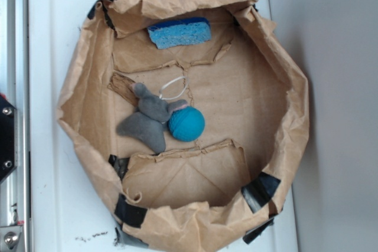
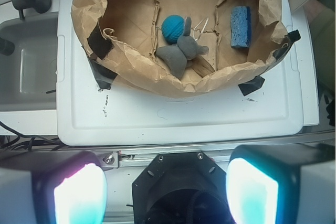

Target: Grab the blue sponge.

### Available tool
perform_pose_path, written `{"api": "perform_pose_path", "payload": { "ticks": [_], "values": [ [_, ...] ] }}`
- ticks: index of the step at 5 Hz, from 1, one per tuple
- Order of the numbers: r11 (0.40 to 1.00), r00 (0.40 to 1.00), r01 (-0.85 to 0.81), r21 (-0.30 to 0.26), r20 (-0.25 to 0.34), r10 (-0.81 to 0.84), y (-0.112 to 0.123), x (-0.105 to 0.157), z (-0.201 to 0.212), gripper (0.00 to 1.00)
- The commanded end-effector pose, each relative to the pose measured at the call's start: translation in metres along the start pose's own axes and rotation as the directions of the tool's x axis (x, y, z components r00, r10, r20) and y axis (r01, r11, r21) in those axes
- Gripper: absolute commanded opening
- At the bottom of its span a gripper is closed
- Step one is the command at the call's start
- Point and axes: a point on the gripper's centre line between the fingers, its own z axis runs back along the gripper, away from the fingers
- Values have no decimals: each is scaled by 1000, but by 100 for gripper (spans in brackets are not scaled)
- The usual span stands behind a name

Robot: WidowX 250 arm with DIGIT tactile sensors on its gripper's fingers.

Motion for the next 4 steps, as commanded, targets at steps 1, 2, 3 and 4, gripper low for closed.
{"api": "perform_pose_path", "payload": {
  "ticks": [1,2,3,4],
  "values": [
    [1000,1000,0,0,0,0,0,0,0,100],
    [996,997,-81,46,11,80,26,49,-20,100],
    [991,993,-114,72,4,114,45,98,-36,100],
    [996,996,-91,24,-4,91,55,148,-42,100]
  ]
}}
